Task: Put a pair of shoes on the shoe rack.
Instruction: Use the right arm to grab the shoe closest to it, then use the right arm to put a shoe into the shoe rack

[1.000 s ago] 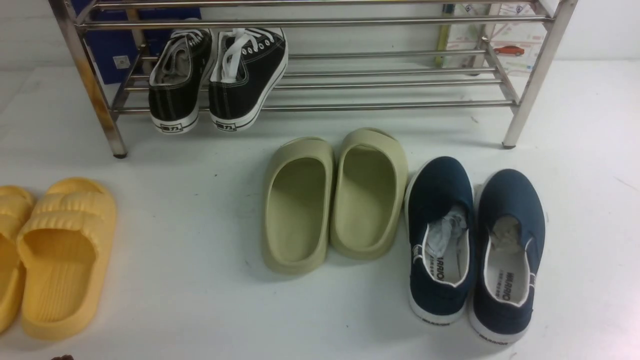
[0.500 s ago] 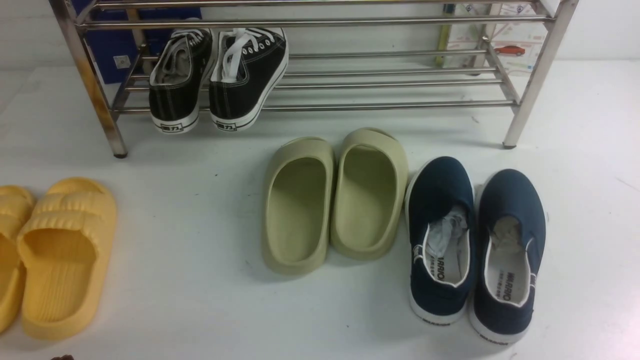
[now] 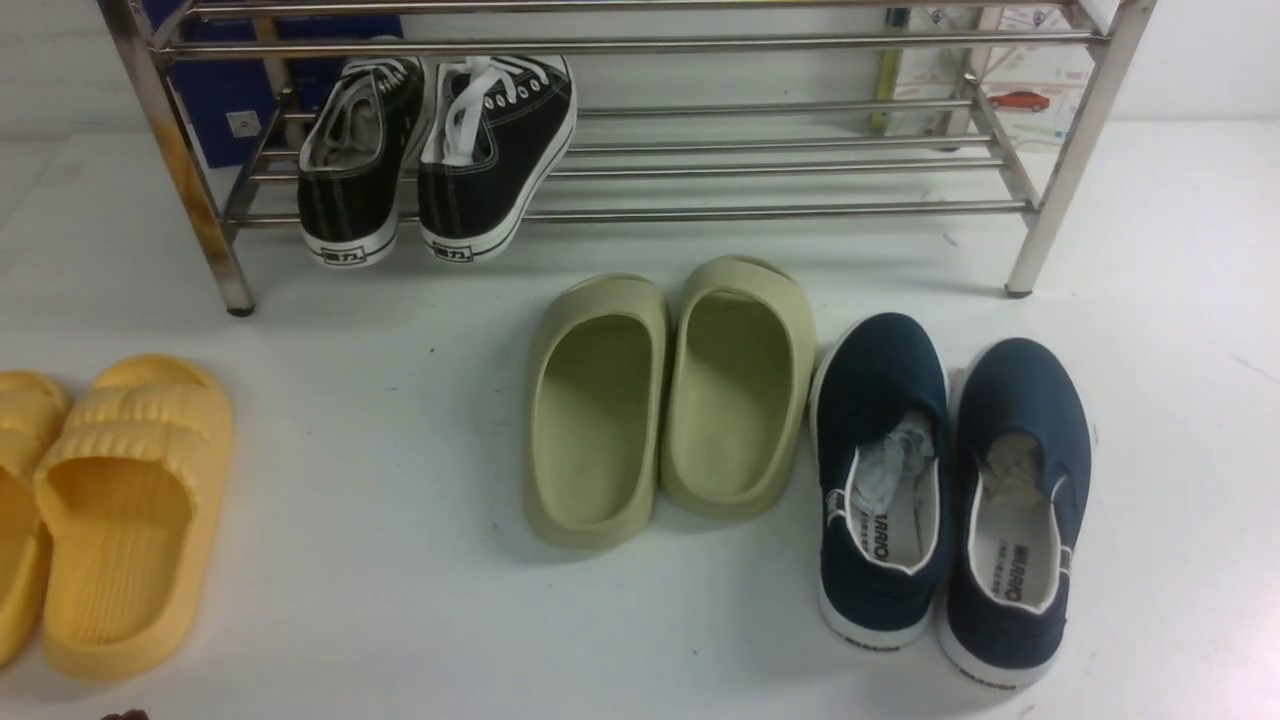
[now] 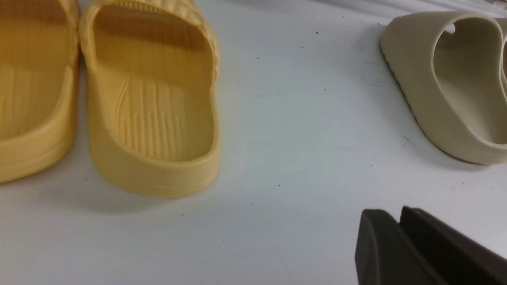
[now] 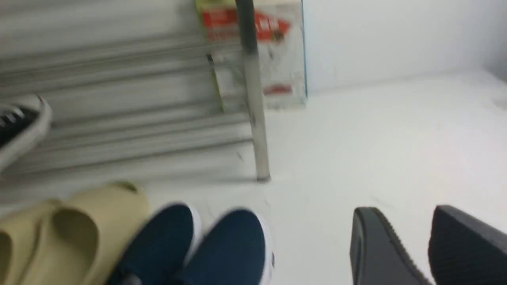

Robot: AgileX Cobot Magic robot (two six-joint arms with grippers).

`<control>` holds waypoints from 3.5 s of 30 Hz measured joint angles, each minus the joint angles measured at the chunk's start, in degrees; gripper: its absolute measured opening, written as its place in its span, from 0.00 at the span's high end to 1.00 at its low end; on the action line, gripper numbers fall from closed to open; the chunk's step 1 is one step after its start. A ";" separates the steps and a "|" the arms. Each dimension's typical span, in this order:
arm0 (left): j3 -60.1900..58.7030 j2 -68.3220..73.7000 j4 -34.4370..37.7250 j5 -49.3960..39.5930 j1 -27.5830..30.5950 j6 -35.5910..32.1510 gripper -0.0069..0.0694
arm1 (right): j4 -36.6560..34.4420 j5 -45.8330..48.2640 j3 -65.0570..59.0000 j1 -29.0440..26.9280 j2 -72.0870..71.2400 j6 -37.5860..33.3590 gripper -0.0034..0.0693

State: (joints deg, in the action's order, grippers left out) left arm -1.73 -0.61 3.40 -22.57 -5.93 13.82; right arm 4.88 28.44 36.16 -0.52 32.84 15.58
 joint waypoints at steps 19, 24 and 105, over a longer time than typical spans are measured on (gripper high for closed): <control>0.00 0.00 0.00 0.00 0.00 0.00 0.78 | -10.10 10.97 9.33 16.45 39.71 16.43 0.52; 0.00 0.00 0.00 0.00 0.00 0.00 0.77 | -1.93 5.01 9.45 21.90 48.80 32.38 0.44; 0.00 0.00 0.00 0.00 0.00 0.00 0.66 | 4.56 3.78 63.32 9.47 86.56 16.77 0.88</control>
State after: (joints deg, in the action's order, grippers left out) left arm -1.73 -0.61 3.40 -22.57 -5.93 13.82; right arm 9.43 32.23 99.48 8.95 119.40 32.35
